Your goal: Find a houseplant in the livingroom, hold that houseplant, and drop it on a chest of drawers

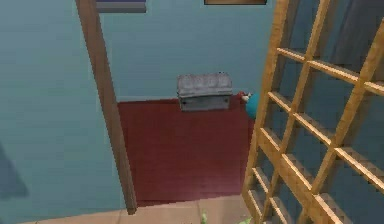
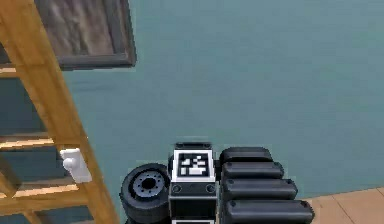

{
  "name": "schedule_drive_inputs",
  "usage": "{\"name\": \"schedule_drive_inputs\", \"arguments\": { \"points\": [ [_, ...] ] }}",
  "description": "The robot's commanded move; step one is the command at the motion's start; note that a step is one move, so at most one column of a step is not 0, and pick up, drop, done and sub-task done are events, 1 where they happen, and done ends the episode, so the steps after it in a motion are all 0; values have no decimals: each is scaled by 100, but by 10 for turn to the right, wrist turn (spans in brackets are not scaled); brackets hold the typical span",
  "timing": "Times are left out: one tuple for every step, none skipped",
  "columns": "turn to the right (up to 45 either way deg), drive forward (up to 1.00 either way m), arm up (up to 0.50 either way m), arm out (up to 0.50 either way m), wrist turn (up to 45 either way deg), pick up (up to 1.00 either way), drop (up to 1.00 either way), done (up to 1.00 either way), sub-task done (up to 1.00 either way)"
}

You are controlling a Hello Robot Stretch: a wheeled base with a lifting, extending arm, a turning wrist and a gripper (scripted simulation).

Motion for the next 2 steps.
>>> {"name": "schedule_drive_inputs", "arguments": {
  "points": [
    [0,95,0,0,0,0,0,0,0],
    [-270,0,0,0,0,0,0,0,0]
  ]
}}
